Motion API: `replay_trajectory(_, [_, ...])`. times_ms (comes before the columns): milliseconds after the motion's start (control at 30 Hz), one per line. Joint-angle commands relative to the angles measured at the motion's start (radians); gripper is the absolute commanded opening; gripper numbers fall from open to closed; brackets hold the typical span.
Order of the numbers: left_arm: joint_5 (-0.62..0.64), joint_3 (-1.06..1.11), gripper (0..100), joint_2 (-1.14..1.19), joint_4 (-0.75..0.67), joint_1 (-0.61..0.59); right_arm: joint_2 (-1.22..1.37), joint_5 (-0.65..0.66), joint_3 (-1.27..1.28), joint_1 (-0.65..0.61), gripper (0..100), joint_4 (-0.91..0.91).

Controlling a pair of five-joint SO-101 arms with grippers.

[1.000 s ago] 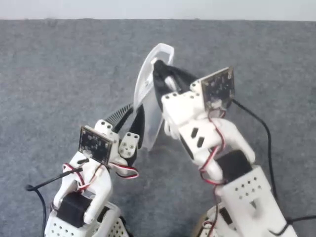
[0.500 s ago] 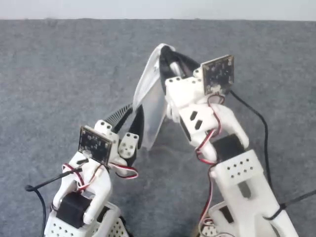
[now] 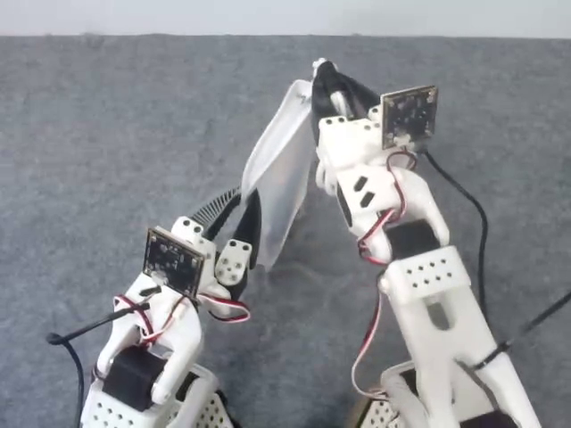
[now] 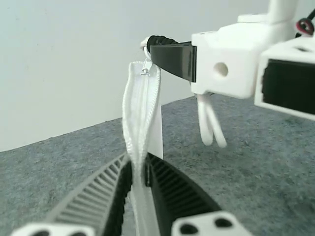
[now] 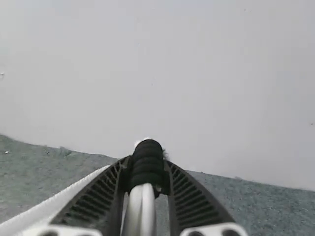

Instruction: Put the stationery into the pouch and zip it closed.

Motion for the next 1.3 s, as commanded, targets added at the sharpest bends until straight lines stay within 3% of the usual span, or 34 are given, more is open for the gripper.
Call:
replay_trajectory(0, [0.002, -0.005, 1, -0.014, 0.018, -0.054, 0.025, -0.006, -0.023, 0.088, 0.6, -0.065])
replay_trajectory(333, [0.014, -0.008, 1, -0.014, 0.02, -0.061, 0.147, -0.005, -0.032, 0.127, 0.6, -0.185])
replay_trajectory(633, [0.014, -0.008, 1, -0.014, 0.02, -0.061, 0.272, -0.008, -0.114, 0.171, 0.6, -0.188])
replay_trajectory(1067, [0.014, -0.008, 1, -0.014, 0.02, -0.063, 0.272, -0.014, -0.12, 0.191, 0.6, -0.189])
replay_trajectory(1267, [0.014, -0.008, 1, -0.014, 0.02, -0.061, 0.185, -0.112, -0.106, 0.211, 1.8, -0.117])
